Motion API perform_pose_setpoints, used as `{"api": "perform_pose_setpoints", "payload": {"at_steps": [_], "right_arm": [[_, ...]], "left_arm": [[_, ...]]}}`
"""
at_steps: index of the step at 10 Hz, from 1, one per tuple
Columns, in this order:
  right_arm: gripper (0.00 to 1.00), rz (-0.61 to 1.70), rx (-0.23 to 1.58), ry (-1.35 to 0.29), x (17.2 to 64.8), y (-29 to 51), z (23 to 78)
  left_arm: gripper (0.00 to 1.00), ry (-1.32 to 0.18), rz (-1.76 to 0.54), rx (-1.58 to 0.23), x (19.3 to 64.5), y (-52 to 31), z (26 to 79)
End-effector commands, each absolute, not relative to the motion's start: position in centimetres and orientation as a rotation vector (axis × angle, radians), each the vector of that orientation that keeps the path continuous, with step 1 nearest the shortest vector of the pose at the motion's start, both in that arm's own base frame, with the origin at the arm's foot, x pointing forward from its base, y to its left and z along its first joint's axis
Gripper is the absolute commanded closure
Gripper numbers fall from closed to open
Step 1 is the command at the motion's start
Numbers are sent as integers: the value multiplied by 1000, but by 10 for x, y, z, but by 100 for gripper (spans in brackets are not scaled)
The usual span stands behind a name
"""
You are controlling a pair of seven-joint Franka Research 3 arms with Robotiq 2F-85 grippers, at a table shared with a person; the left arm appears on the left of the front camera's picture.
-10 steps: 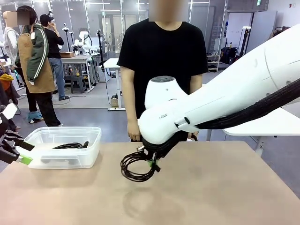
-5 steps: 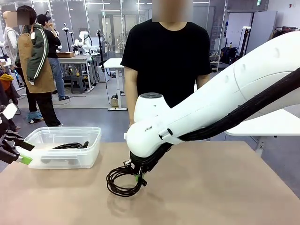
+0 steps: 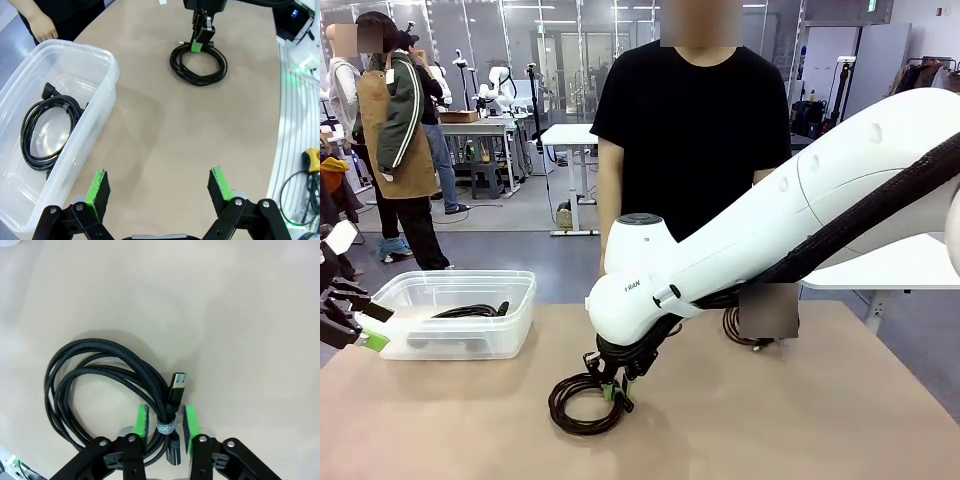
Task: Organize and store the cables.
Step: Place the USB Extension Cable into the Organizing box.
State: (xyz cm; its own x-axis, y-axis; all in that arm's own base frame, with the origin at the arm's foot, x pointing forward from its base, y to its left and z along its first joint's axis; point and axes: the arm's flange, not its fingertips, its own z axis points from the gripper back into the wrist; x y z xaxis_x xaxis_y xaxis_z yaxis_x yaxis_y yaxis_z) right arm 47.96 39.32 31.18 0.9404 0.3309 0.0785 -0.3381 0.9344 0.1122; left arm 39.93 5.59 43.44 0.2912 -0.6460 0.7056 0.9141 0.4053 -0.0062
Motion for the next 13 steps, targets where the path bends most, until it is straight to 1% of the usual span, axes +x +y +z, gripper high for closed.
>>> {"api": "perform_pose_setpoints", "payload": {"at_steps": [1,2,4,6,9,10,11,13], "right_arm": [[22,310,122,-78,479,397,315],[0,301,123,-80,479,395,316],[0,293,117,-81,474,396,317],[0,282,109,-133,467,390,325],[0,317,176,-182,447,364,357],[0,363,213,-201,439,344,374],[0,402,235,-273,434,319,392],[0,485,318,-298,425,253,421]], "left_arm": [[0,-677,-1095,-456,399,57,438],[0,-677,-1095,-456,399,57,438],[0,-677,-1095,-456,399,57,438],[0,-677,-1095,-456,399,57,438],[0,-677,-1095,-456,399,57,438],[0,-677,-1095,-456,399,57,438],[0,-677,-1095,-456,399,57,438],[0,-677,-1095,-456,399,57,438]]}}
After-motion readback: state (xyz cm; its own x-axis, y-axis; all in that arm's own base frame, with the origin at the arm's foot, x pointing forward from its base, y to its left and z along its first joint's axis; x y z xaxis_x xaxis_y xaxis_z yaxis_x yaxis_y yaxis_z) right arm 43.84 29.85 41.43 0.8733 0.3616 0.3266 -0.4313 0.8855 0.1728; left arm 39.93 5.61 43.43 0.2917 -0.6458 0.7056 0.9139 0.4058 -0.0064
